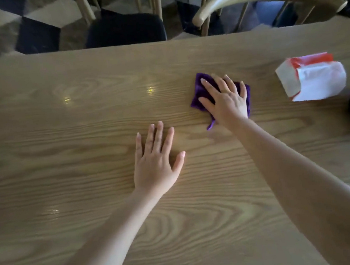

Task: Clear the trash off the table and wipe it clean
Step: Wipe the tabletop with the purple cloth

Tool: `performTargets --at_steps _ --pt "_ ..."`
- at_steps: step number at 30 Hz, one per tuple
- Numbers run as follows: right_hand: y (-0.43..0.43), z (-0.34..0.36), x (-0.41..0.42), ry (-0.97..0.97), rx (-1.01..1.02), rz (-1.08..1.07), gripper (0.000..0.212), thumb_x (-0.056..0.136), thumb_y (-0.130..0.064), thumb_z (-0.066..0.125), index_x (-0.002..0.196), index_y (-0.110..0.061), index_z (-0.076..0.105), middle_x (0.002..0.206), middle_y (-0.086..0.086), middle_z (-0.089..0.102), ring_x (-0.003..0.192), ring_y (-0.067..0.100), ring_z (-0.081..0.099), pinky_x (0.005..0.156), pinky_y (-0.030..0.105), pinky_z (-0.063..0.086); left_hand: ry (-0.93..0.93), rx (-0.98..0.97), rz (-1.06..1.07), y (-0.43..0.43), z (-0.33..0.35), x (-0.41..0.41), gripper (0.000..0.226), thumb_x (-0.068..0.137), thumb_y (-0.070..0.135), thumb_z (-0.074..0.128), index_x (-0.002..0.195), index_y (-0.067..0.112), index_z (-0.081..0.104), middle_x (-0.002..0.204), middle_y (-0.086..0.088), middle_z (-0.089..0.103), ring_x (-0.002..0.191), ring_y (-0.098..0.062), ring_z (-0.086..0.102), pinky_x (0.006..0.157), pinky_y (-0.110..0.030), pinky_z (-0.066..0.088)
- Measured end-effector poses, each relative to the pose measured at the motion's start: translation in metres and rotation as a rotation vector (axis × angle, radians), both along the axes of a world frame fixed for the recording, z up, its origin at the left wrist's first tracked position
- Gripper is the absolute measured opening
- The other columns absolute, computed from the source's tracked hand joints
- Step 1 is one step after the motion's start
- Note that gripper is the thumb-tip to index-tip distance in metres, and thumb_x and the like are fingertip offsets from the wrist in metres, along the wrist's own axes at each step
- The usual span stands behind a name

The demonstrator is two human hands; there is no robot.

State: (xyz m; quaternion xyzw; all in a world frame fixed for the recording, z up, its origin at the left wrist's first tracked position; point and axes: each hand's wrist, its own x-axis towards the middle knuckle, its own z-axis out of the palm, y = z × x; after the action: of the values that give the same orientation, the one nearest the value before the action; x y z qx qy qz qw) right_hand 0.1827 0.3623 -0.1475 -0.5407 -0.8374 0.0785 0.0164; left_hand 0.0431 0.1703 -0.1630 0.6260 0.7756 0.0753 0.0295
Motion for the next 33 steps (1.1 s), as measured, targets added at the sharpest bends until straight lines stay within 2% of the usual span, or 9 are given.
performTargets --at_steps 9,15,22,26,30,31,33 --pt "0.111 0.009 -0.04 -0.02 -0.009 0.162 0.057 0.094 -0.055 0.028 0.147 -0.034 0.023 0.155 0.004 0.023 0.144 0.028 0.016 0.116 0.055 0.006 0.014 -0.049 -0.003 0.001 0.0 -0.001 0.065 0.091 0.053 0.033 0.146 0.019 0.031 0.157 -0.008 0.022 0.145 -0.023 0.019 0.115 -0.05 0.014" --pt "0.103 0.009 -0.021 0.012 0.02 0.132 0.056 0.095 -0.053 0.03 0.146 -0.031 0.026 0.156 0.002 0.021 0.143 0.027 0.018 0.117 0.053 0.007 0.002 -0.041 -0.003 0.002 -0.001 -0.003 0.064 0.091 0.054 0.033 0.146 0.02 0.032 0.156 -0.007 0.023 0.145 -0.023 0.019 0.116 -0.049 0.011" --pt "0.001 0.006 0.04 0.01 -0.026 -0.06 0.054 0.094 -0.053 0.035 0.145 -0.036 0.027 0.158 -0.006 0.018 0.145 0.023 0.016 0.116 0.051 0.008 0.008 -0.052 0.002 0.0 0.0 -0.004 0.065 0.09 0.055 0.029 0.145 0.019 0.033 0.155 -0.009 0.027 0.144 -0.024 0.023 0.116 -0.047 0.009" --pt "-0.095 0.005 0.056 0.022 -0.013 -0.141 0.056 0.089 -0.054 0.031 0.142 -0.034 0.036 0.154 -0.004 0.031 0.142 0.026 0.028 0.114 0.053 0.014 -0.027 -0.073 -0.015 0.001 0.004 -0.005 0.07 0.089 0.058 0.022 0.147 0.021 0.027 0.157 -0.007 0.019 0.147 -0.024 0.014 0.117 -0.044 -0.004" --pt "-0.192 0.008 0.052 0.028 -0.06 -0.223 0.057 0.086 -0.054 0.034 0.138 -0.032 0.043 0.148 -0.001 0.042 0.135 0.029 0.04 0.112 0.055 0.02 -0.202 -0.159 -0.022 0.004 0.011 -0.012 0.064 0.095 0.052 0.028 0.15 0.024 0.015 0.16 -0.003 0.002 0.148 -0.018 -0.005 0.116 -0.04 -0.013" --pt "-0.215 0.009 0.048 0.026 -0.072 -0.228 0.058 0.086 -0.053 0.036 0.138 -0.031 0.043 0.148 -0.001 0.043 0.135 0.029 0.041 0.112 0.055 0.018 -0.262 -0.171 -0.027 0.004 0.014 -0.012 0.062 0.096 0.048 0.032 0.15 0.022 0.016 0.16 -0.004 0.003 0.148 -0.019 -0.005 0.116 -0.039 -0.012" --pt "-0.257 0.013 0.04 0.021 -0.116 -0.198 0.063 0.085 -0.056 0.035 0.142 -0.03 0.036 0.15 -0.001 0.039 0.137 0.028 0.038 0.112 0.053 0.012 -0.377 -0.128 -0.073 -0.002 0.018 -0.006 0.061 0.095 0.044 0.036 0.148 0.016 0.027 0.158 -0.009 0.018 0.148 -0.023 0.007 0.117 -0.038 -0.003"
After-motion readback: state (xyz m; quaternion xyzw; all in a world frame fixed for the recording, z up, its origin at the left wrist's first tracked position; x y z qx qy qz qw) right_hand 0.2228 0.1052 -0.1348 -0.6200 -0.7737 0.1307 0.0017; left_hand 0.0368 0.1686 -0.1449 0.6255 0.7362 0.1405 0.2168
